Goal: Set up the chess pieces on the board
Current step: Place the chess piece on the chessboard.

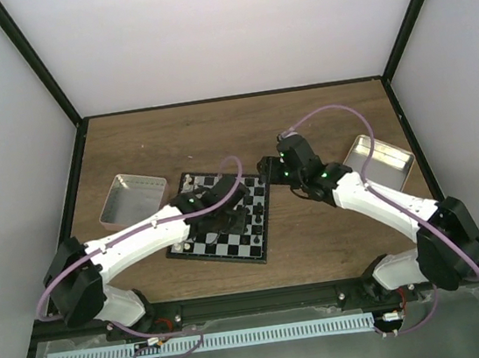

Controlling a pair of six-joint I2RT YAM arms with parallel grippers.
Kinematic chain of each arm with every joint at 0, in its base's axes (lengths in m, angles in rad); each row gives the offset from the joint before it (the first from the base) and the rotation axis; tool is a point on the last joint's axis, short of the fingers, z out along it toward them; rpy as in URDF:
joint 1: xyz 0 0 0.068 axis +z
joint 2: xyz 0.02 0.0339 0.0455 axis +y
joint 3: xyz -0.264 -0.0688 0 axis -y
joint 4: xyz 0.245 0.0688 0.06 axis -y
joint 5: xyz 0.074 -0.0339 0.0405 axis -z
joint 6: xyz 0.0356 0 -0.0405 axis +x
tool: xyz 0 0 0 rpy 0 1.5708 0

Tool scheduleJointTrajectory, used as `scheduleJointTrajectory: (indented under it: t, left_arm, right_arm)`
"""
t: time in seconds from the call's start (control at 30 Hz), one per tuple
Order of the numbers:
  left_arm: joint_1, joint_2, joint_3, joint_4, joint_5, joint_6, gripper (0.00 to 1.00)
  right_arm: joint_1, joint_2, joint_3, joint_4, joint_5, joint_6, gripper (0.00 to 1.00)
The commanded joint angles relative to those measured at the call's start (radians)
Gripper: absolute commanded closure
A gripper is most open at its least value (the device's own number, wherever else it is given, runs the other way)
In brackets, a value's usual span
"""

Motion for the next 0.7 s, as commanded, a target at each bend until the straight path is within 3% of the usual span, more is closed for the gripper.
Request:
scheduleJointTrajectory:
  t: [0.0,0.2,0.67]
  left_arm:
    - [-0.055,0.036,0.060,-0.158,-0.043,0.021,0.96]
    - [-0.111,0.087,0.078,-0.176,-0.046,0.013,0.96]
    - [-0.115,0.132,0.082,-0.156,-0.061,0.029,0.95]
  right_arm:
    - [-0.031,-0.049,-0.022,-0.007,0.086,0.012,0.32]
    - [-0.051,-0.069,-0.045,-0.007,0.096,0.025,0.31]
    - [-0.053,-0.071,-0.067,-0.003,0.090,0.033,0.31]
